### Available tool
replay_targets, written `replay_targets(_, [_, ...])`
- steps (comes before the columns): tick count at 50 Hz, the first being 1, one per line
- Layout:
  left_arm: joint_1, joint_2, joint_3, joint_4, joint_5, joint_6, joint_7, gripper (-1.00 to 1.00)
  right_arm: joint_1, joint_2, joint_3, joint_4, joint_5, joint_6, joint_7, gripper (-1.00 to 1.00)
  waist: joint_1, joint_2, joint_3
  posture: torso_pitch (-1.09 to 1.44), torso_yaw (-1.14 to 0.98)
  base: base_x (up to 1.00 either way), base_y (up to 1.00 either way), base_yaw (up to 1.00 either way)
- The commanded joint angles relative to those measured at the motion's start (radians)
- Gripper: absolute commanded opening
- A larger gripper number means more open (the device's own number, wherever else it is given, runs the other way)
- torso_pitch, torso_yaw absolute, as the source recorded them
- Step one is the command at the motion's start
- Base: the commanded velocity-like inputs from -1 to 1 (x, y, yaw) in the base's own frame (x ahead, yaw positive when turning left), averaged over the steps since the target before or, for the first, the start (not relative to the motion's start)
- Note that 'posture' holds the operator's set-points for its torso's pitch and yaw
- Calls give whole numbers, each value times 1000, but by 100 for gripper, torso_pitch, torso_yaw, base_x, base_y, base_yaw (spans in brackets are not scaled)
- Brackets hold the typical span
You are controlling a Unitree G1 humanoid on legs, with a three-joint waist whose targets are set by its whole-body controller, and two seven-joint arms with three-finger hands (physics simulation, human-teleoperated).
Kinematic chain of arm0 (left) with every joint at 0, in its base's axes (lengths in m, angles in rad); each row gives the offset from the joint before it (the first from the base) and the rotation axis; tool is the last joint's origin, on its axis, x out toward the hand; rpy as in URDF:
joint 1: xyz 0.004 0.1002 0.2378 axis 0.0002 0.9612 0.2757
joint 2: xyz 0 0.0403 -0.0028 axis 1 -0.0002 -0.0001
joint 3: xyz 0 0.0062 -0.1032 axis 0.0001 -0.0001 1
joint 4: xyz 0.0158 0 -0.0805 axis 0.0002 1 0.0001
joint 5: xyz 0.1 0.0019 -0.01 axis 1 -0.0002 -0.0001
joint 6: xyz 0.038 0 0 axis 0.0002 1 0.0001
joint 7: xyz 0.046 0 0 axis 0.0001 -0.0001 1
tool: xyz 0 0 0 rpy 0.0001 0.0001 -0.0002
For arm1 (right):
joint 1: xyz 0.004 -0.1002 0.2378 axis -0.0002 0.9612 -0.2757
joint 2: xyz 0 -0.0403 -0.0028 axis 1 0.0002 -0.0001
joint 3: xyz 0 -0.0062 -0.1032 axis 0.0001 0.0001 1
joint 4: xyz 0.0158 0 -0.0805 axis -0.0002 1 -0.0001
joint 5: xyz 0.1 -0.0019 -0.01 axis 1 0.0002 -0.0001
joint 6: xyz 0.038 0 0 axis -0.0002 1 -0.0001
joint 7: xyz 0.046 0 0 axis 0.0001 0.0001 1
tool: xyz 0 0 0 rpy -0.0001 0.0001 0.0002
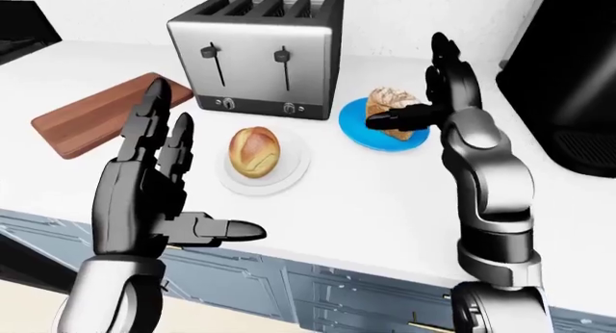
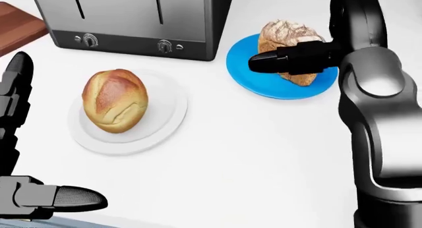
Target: Place all breads on the cutting board.
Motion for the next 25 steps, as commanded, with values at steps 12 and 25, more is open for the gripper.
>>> replay_targets(12, [-13,19,8,-26,-27,-42,25,100,-78,-2,22,180,-222,-154,51,100,-5,-10,-23,0,0,0,0,0])
replay_targets(25, [4,-16,4,-26,23,-53,-20,100,-74,21,22,266,-297,-217,62,96,-11,-5,-27,0,0,0,0,0])
